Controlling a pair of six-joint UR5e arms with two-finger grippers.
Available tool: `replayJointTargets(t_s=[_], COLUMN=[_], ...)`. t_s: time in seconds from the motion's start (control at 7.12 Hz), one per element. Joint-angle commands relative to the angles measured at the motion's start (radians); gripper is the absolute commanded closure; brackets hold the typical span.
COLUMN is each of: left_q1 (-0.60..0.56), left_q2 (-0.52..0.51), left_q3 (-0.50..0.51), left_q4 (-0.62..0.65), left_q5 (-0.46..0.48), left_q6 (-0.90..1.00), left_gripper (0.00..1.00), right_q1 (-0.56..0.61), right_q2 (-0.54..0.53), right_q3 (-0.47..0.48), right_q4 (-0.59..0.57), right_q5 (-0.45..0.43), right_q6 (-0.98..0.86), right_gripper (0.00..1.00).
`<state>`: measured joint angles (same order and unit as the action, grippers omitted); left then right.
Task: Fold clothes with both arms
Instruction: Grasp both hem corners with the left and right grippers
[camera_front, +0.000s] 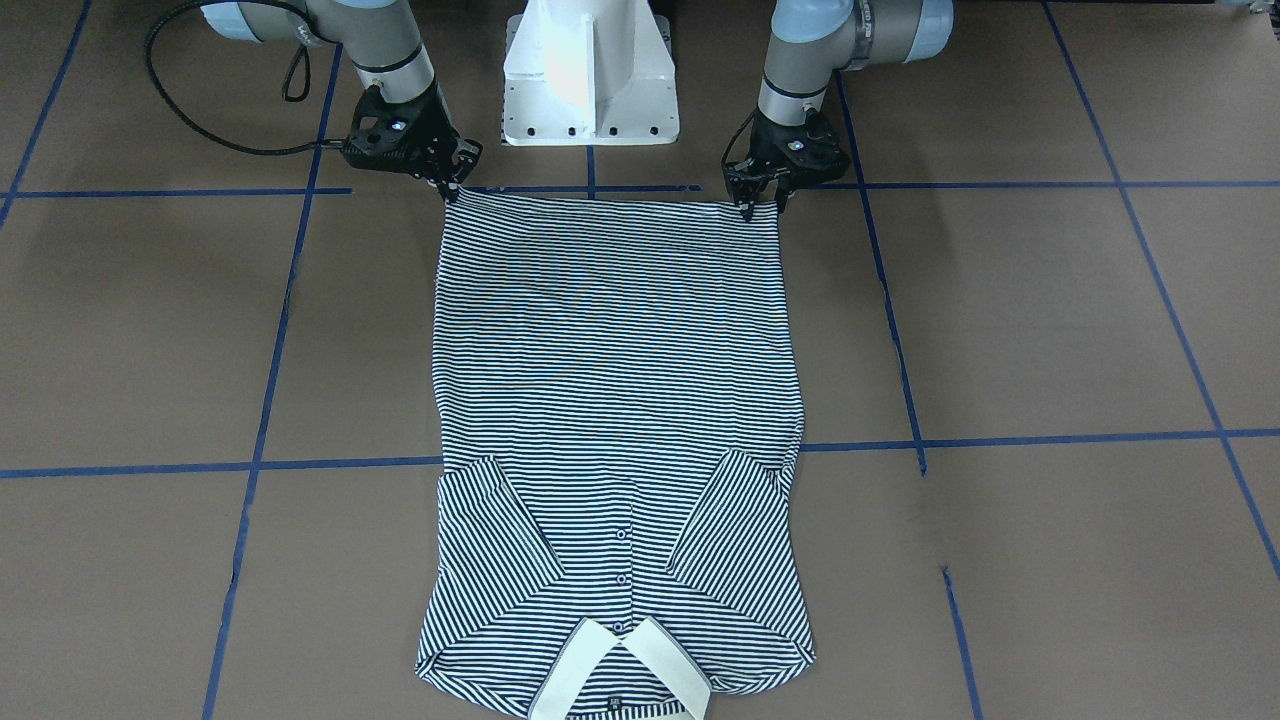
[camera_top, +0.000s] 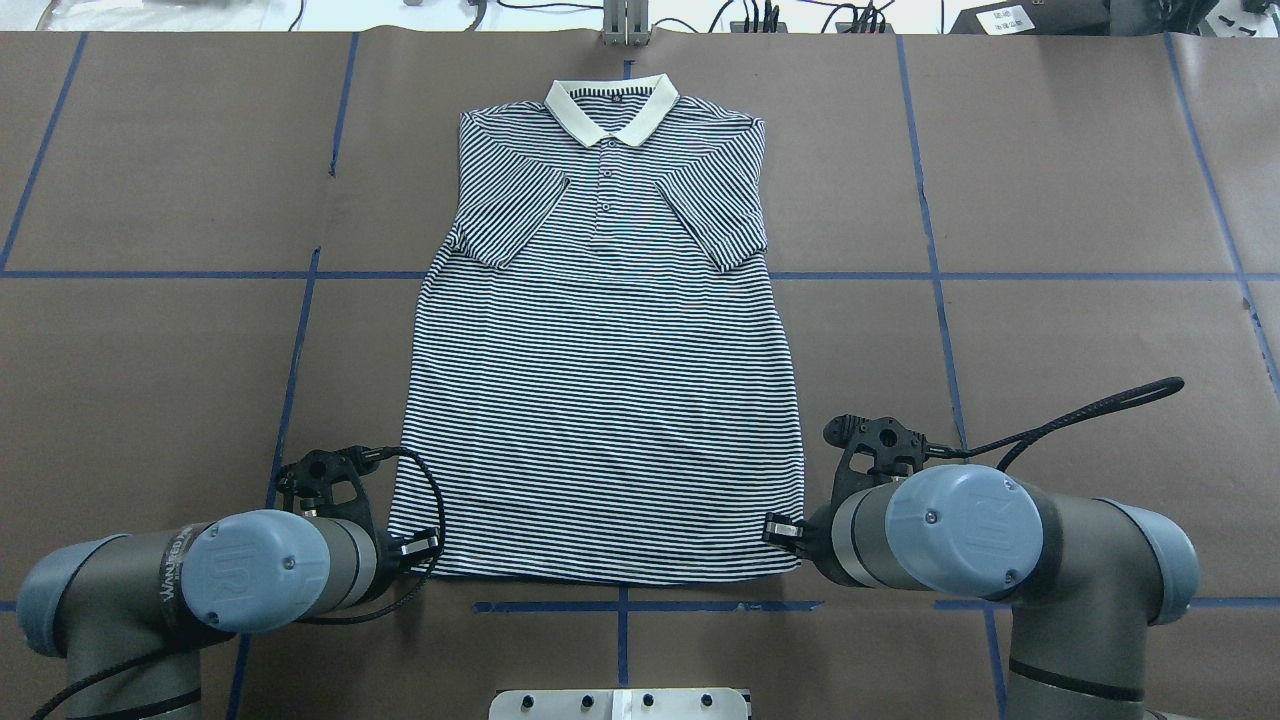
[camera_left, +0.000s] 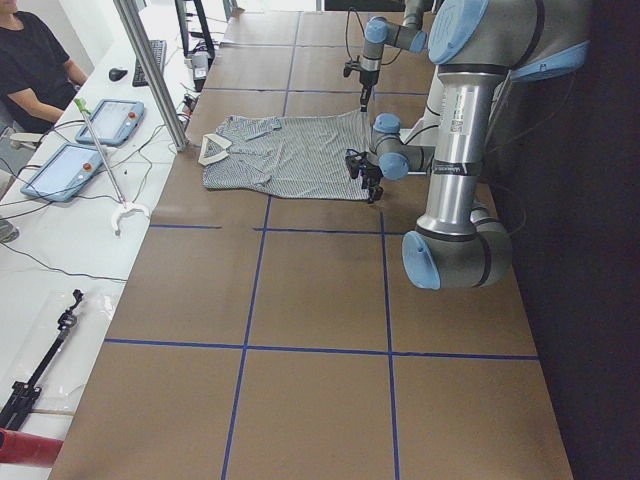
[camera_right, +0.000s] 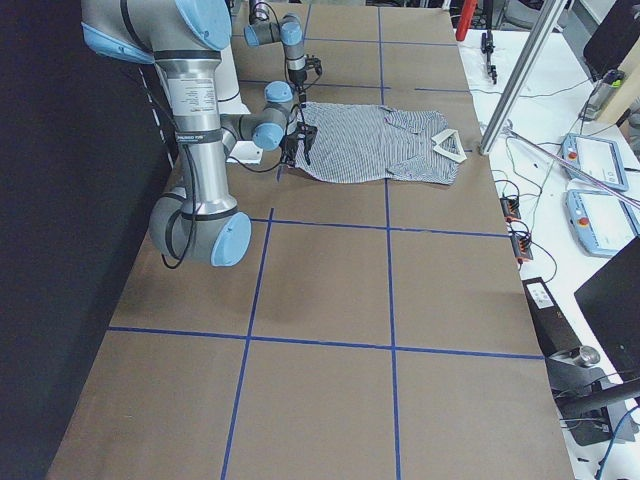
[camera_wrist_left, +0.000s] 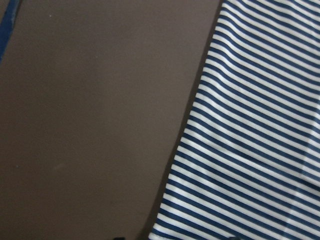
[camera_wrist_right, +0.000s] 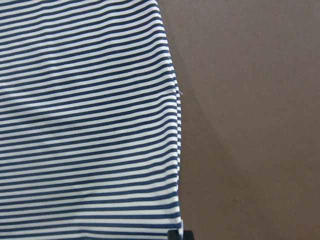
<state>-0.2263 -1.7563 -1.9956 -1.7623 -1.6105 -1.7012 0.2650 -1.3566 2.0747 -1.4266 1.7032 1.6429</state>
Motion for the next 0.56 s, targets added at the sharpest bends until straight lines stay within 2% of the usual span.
replayJointTargets(t_s=[0.0, 0.14, 0.42], left_q1=[-0.001, -0.004, -0.007], left_q2=[-0.006, -0.006, 0.000], left_q3=[-0.009, -0.015, -0.093], left_q4=[0.001, 0.001, 0.004], left_q5=[-0.002, -0.003, -0.008], left_q6=[-0.002, -0.002, -0.002], left_gripper=[1.00, 1.00, 1.00], right_q1=[0.000, 0.002, 0.028], right_q2=[0.001, 0.002, -0.013], right_q3=[-0.001, 0.002, 0.021], right_q4=[0.000, 0.000, -0.002], right_q5=[0.001, 0.004, 0.041], right_q6=[-0.002, 0.000, -0.008], right_gripper=[1.00, 1.00, 1.00])
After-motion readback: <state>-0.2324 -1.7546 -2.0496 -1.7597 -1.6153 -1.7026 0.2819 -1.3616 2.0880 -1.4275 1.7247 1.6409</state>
